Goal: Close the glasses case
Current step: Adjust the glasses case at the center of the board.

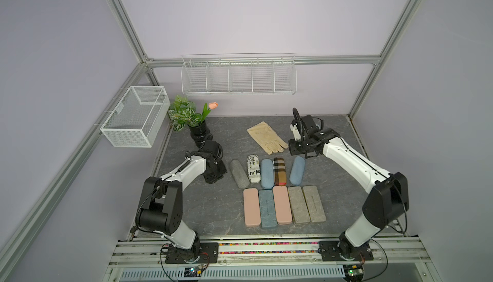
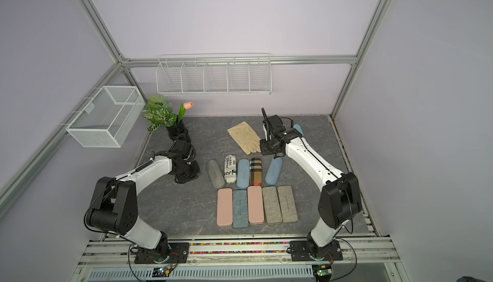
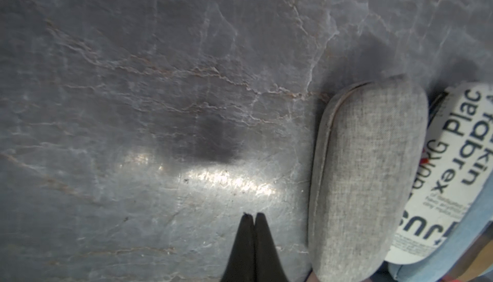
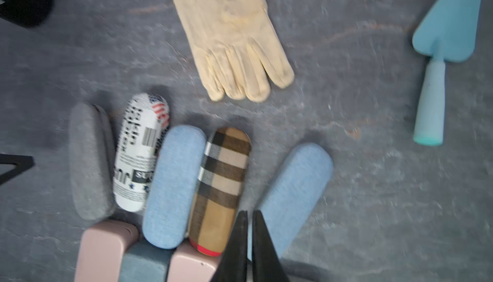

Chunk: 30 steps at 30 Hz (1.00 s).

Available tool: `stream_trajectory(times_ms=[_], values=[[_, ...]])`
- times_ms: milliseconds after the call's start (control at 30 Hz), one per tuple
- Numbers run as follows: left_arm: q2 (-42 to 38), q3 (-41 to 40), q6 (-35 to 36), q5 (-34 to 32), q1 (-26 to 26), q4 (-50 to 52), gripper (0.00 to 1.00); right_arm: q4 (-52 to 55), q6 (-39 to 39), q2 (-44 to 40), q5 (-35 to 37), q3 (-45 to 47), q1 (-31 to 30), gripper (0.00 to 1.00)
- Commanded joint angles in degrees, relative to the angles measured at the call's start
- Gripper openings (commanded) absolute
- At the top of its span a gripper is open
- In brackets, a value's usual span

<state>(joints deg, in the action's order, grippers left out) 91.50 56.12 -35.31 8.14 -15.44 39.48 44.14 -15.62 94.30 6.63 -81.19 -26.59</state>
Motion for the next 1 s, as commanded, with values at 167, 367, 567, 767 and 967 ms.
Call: stream_trajectory(times_ms=[167,367,567,767,967], values=[[7.02,0.76,-0.06,-0.18,-1.16,-0.60,0.01,2.70,-4.48,-4.06,2.63,11.78,3.85,0.10],[13.93,5.23,-0.41,-1.62,-5.76,-0.36,0.01,1.56,-5.57,-3.56,2.76,15.66,5.83,0.10],[17.68,7.98,-0.82,-1.88,-7.16,-0.55,0.00,0.36,-5.35,-1.25,2.51,17.35,7.22,0.11],[18.35,10.07,-1.26,-1.99,-9.04,0.02,0.00,-2.34,-5.12,2.43,0.57,18.65,7.95,0.11],[20.49,13.80,-1.34,-2.24,-12.04,1.25,0.00,-5.02,-5.17,5.57,-0.95,19.23,8.40,0.11]])
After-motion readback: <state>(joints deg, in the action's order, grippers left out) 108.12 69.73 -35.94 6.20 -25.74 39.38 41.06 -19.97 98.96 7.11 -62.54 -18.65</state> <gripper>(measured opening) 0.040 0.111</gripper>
